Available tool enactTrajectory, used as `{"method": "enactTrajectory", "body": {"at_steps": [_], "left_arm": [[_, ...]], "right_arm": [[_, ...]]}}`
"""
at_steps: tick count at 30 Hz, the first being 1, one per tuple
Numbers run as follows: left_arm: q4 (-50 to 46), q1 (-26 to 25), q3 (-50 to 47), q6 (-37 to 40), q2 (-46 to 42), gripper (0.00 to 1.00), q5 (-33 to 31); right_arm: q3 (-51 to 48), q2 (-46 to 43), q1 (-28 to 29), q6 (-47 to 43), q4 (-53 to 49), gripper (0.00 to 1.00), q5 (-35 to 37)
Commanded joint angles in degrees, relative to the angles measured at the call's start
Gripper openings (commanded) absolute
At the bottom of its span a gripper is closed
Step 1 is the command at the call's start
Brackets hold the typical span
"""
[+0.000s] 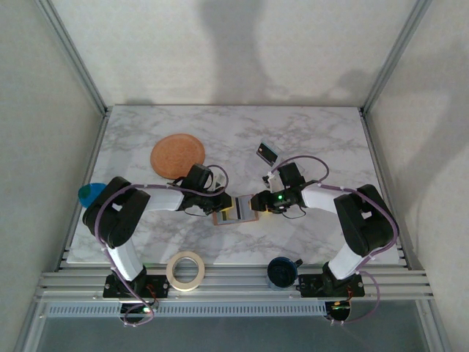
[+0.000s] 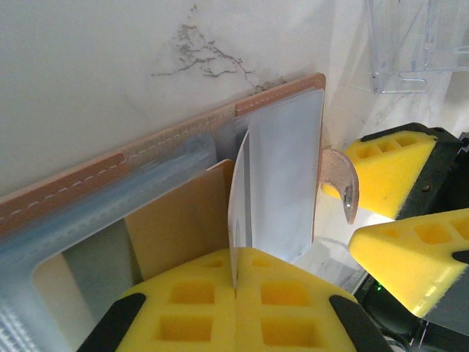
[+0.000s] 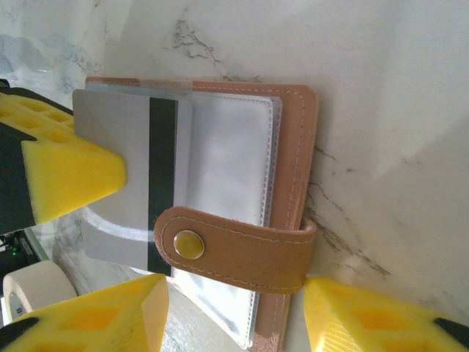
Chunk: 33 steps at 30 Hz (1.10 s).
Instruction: Put the credit cards into the card holder
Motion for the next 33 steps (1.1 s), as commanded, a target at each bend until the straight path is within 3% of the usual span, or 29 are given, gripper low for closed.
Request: {"method": "enactTrajectory", "body": {"at_steps": [1,17,21,25,28,33], "left_arm": [[-2.9,0.4,0.3,0.0,0.7,0.00,-0.8],[4.0,-2.7,-0.6,-4.5,2.9,0.01,-0.8],[2.9,-3.0,-0.8,-4.1,2.5,0.09,-3.0],[-2.6,-3.0,0.6,-1.6,0.6,0.26,-6.2],[-7.2,-3.0,1.4,-0.1,-2.0,0.32,-9.9],[-11.4,-3.0,2.4,1.0,-4.7,0.35,-13.7]], "right_arm": [[-1.0,-1.1,-0.4,-0.7,-0.1,0.52,-0.3],[-2.1,-1.1,-0.3,0.6,2.7,0.51,-2.3],[-1.5,-0.6,-0.4,0.3,2.4,0.49,-2.9],[-2.2,-2.9,-0.3,0.0,1.8,0.49,-1.1],[-1.6,-5.2,0.2,-1.8,-1.5,0.50,2.4],[-1.1,-9.1,3.9,-3.4,-4.5,0.59,12.6]]}}
